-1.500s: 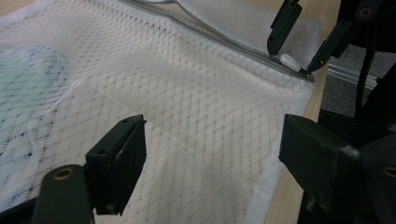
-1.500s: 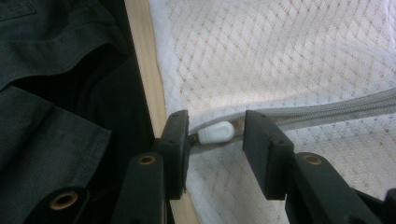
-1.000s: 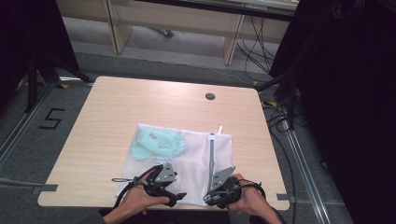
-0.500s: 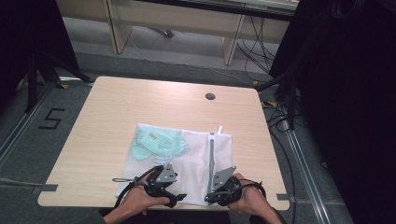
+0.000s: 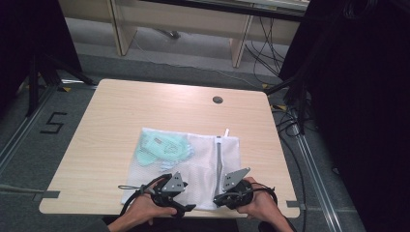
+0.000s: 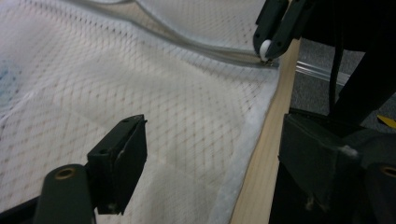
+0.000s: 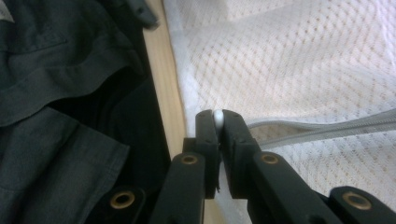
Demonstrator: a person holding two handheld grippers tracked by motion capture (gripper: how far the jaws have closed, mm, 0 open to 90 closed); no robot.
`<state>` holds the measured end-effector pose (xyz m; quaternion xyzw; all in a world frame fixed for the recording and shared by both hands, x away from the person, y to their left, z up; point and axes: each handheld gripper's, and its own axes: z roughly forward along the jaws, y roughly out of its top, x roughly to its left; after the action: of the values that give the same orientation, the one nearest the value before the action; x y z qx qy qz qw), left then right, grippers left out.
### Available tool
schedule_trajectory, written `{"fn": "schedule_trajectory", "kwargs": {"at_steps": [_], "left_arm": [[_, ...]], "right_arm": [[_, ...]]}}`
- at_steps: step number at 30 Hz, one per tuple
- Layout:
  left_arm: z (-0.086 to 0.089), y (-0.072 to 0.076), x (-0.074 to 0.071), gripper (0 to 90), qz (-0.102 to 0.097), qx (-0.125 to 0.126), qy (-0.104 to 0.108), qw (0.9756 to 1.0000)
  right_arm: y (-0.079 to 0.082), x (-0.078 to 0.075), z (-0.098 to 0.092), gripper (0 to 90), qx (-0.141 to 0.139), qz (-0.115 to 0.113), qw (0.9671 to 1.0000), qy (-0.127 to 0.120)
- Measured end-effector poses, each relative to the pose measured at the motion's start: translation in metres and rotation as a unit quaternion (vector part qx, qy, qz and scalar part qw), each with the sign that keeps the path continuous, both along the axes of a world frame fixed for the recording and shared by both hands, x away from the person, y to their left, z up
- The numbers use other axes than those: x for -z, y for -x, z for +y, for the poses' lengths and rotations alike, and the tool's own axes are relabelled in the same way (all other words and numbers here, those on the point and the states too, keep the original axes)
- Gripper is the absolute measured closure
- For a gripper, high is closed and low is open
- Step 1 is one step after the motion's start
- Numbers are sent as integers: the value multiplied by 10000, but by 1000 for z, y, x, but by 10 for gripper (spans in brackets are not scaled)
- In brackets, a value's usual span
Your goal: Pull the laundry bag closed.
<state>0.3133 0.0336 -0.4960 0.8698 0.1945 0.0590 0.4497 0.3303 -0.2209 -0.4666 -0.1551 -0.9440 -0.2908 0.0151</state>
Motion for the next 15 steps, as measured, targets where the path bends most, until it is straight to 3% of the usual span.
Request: {"fn": "schedule_trajectory", "kwargs": {"at_steps": [5,7,15], "left_arm": [[-11,6,4,282,-96,224,-93,9997],[-16,8,6,323,-142,277,-204,9993],[-32,7,7,457,-194,339,5,9992]], "right_arm": [[-3,-2,-3,863,117,-99,9999,-72],[-3,-3,-4,863,273,17,9995,-169],[-6,-6,-8,863,380,-94,9988,-299]]}}
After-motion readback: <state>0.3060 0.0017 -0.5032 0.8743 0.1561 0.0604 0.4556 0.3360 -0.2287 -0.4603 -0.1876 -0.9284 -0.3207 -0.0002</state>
